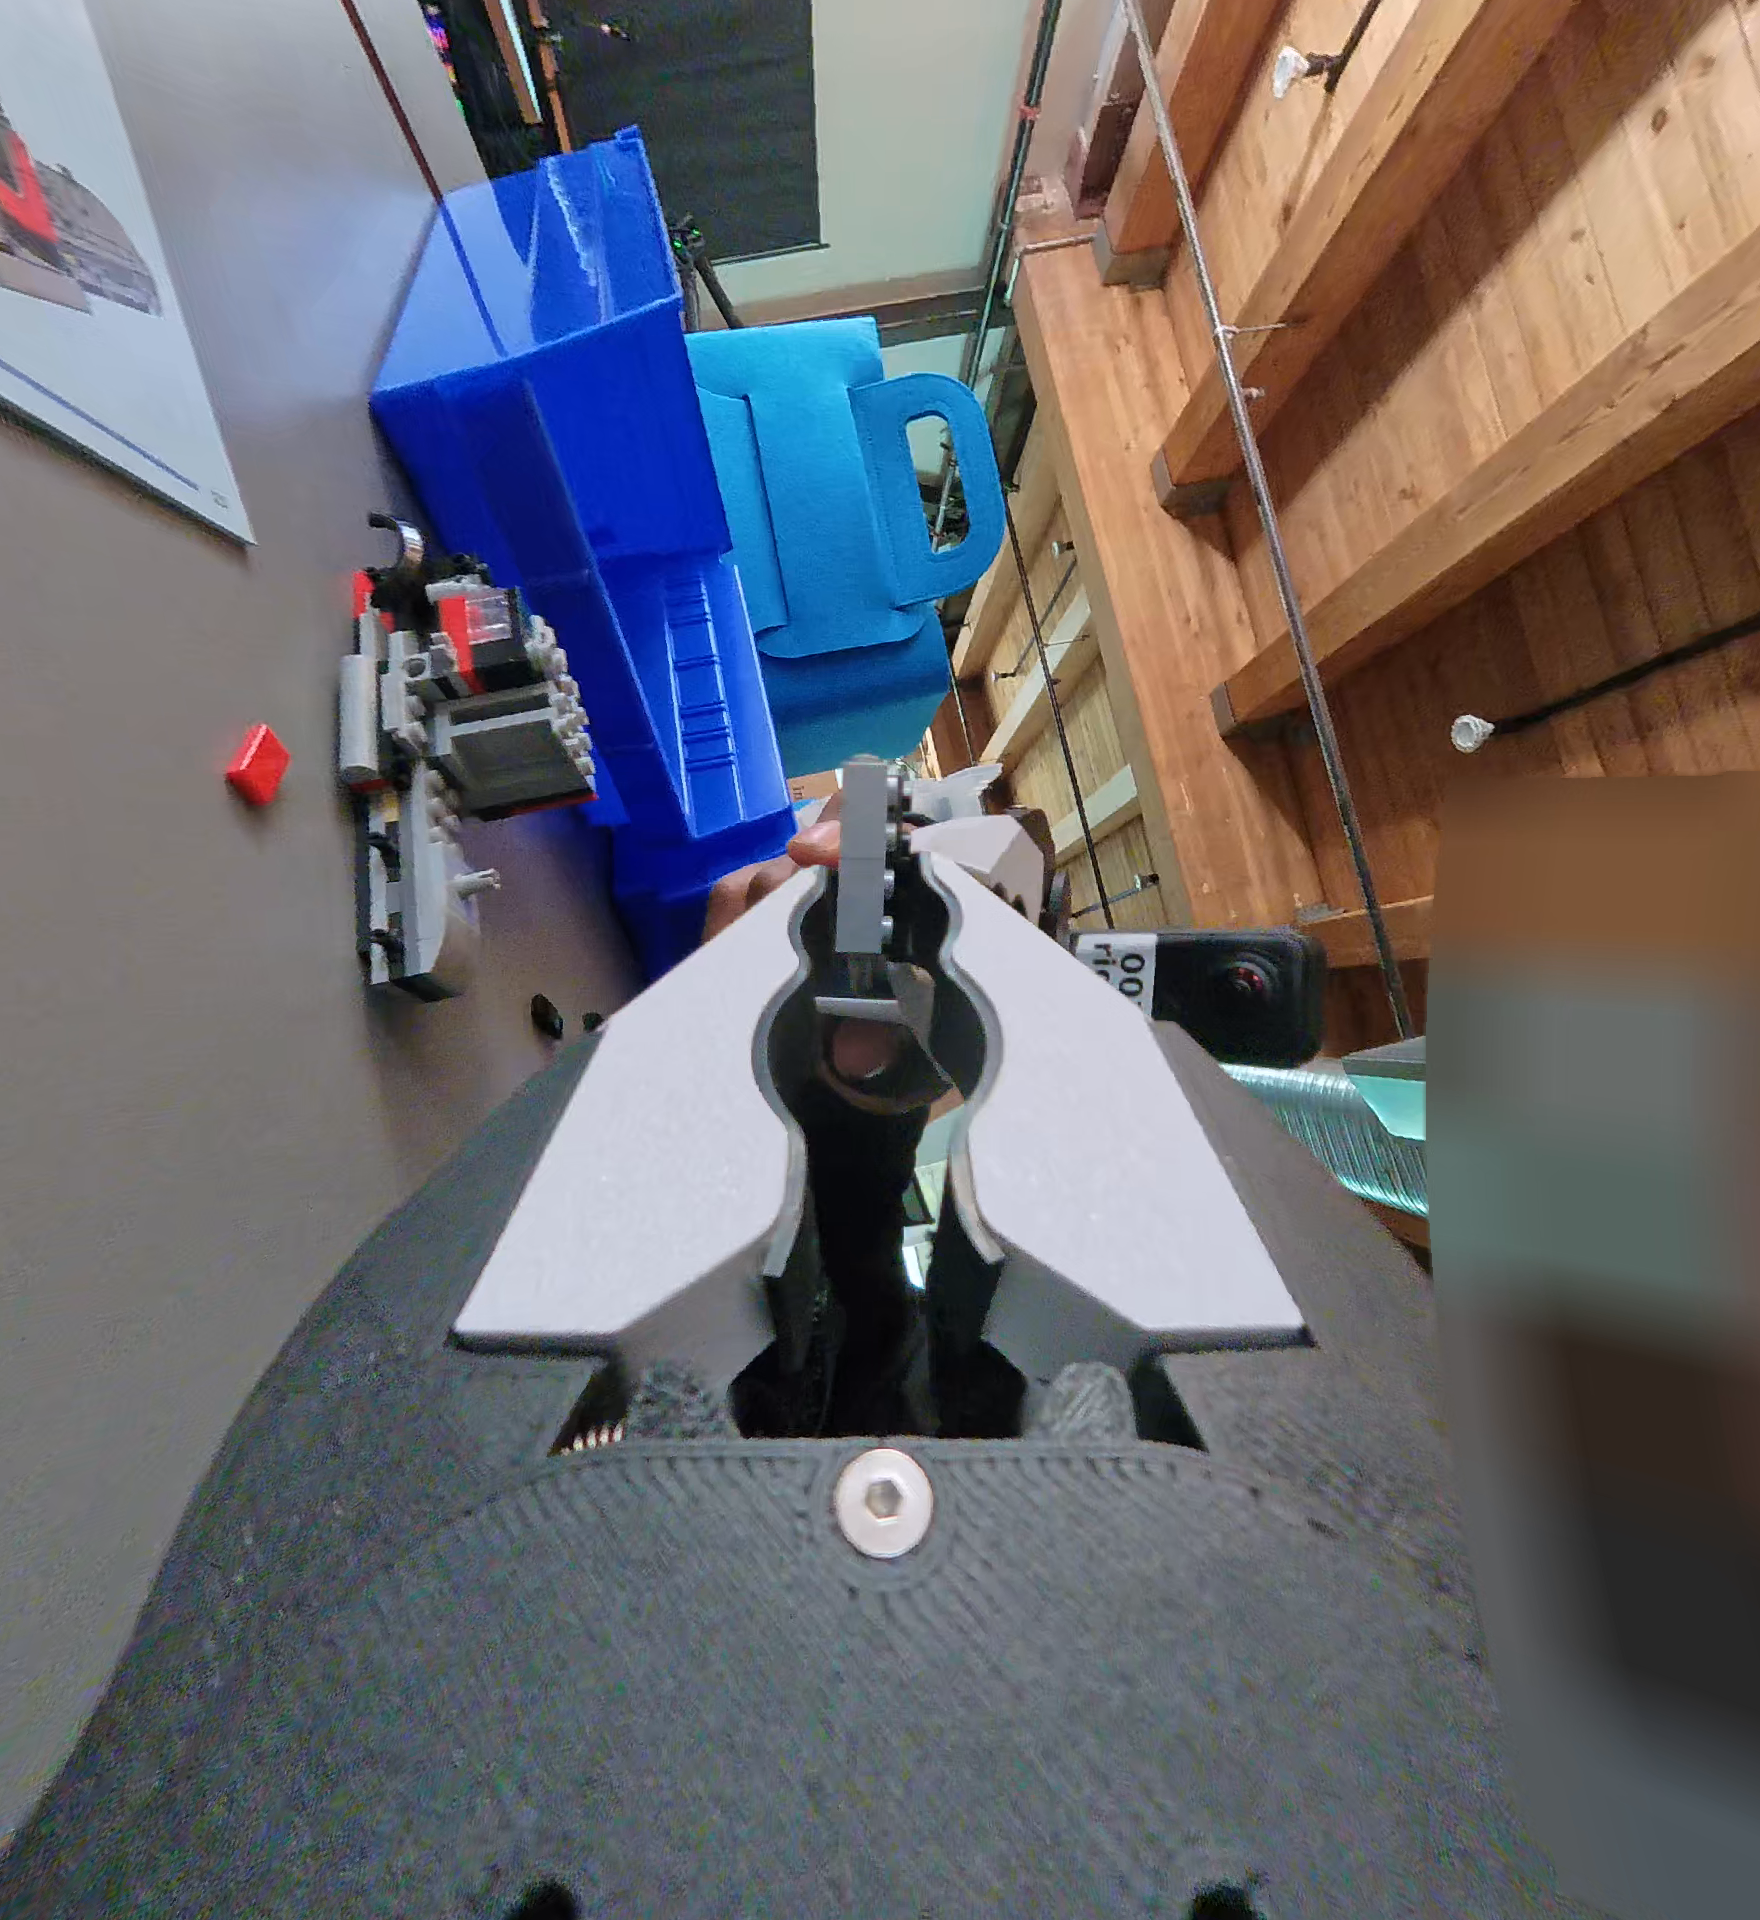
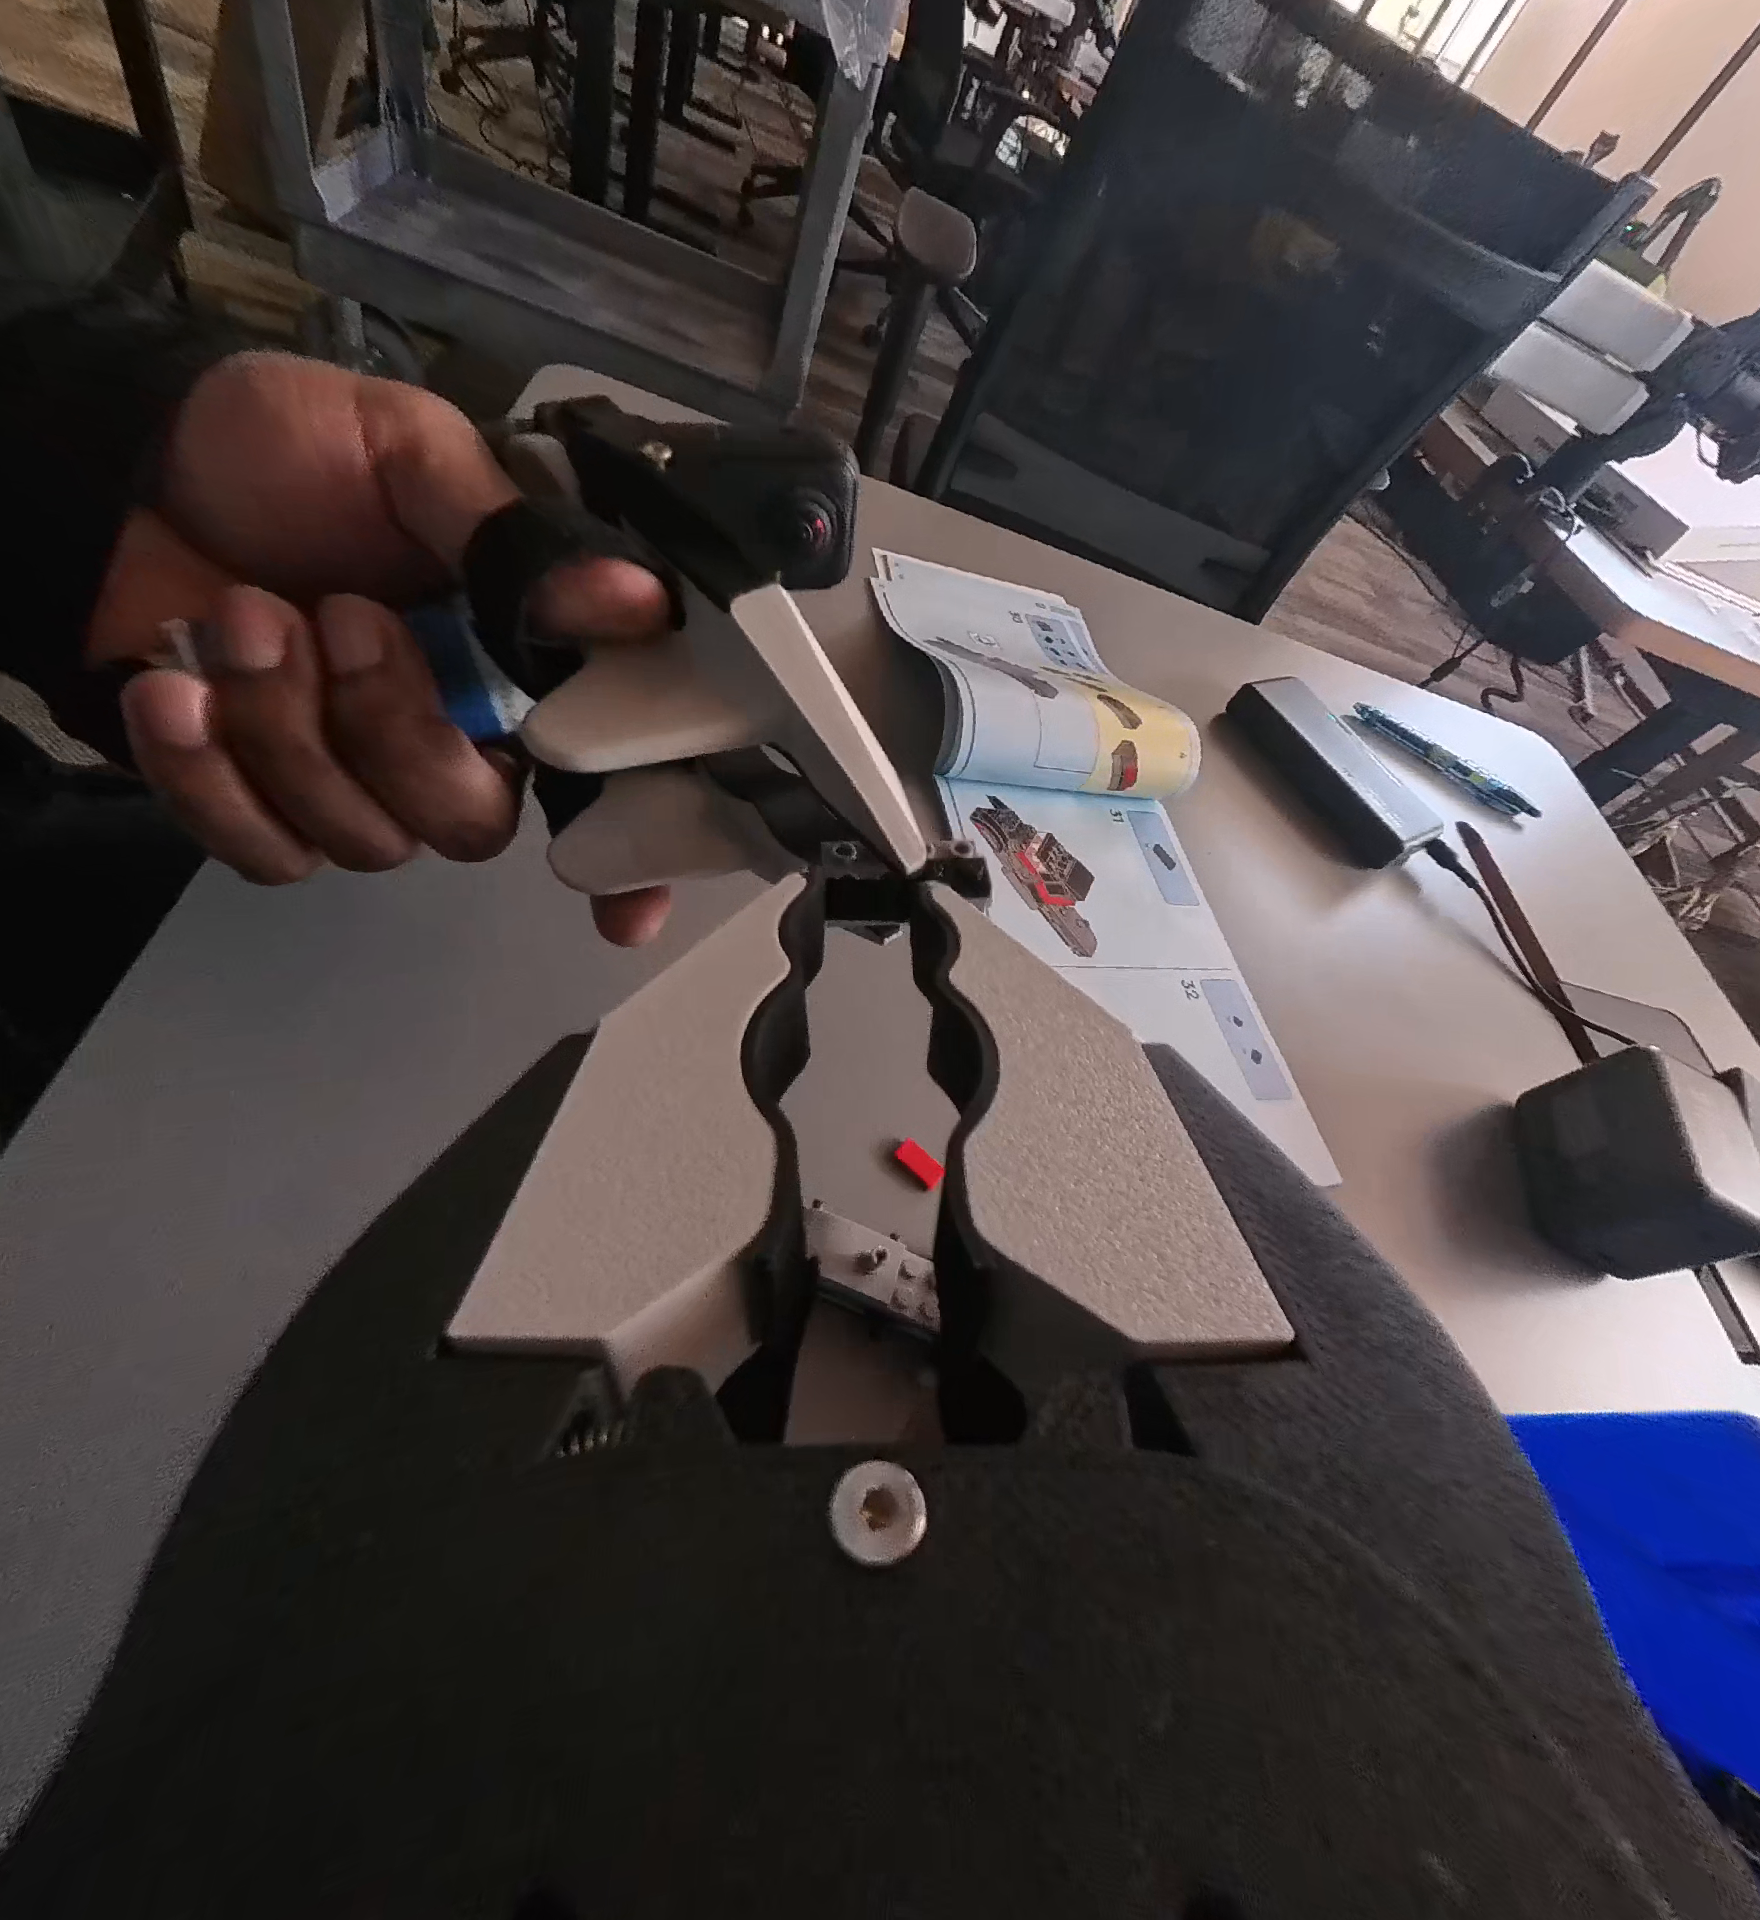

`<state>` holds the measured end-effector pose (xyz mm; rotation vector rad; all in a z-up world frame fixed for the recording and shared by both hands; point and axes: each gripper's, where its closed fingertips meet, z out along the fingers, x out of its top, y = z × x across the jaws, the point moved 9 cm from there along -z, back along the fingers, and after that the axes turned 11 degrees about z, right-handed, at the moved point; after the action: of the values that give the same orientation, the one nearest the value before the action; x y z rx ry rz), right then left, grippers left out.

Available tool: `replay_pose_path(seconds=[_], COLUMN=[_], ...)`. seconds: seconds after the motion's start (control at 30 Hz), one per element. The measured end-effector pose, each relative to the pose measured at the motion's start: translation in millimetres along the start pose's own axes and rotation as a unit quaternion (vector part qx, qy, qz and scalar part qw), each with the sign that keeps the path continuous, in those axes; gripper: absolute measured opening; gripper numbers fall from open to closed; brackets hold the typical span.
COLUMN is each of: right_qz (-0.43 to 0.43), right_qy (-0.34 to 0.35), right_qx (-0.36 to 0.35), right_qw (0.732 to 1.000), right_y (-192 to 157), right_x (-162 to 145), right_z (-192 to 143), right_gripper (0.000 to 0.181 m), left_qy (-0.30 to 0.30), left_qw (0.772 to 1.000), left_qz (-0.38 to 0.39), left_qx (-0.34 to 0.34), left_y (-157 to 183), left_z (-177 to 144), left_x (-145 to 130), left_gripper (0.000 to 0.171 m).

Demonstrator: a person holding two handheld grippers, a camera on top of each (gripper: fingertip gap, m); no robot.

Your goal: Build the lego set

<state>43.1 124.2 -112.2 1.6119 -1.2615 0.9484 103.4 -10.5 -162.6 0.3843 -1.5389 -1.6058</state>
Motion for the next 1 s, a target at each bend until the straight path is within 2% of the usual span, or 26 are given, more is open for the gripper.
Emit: replay_pose_path(seconds=[0.33, 0.5, 0.87, 1.0], right_qz=[-0.011, -0.011, 0.01, 0.024], right_qy=[-0.019, -0.016, -0.023, -0.03], right_qx=[-0.001, 0.001, 0.015, 0.038], right_qw=[1.0, 1.0, 1.0, 0.999], right_y=[-3.8, -4.6, 1.0, 2.8], right_x=[-6.3, -4.3, 0.4, -0.6], right_z=[19.9, 28.4, 52.3, 57.6], right_gripper=[0.016, 0.016, 0.016, 0.016], left_qy=[0.015, 0.021, -0.01, -0.021], left_qw=[0.999, 0.998, 0.995, 0.996], left_qz=[0.011, 0.014, 0.007, 0.007], left_qx=[0.044, 0.057, 0.1, 0.085], left_y=[-7.3, -11.1, -26.4, -26.1], left_z=[-13.9, -22.4, -41.4, -43.5], left_x=[2.5, 7.6, 14.6, 15.4], left_gripper=[0.02, 0.013, 0.013, 0.013])
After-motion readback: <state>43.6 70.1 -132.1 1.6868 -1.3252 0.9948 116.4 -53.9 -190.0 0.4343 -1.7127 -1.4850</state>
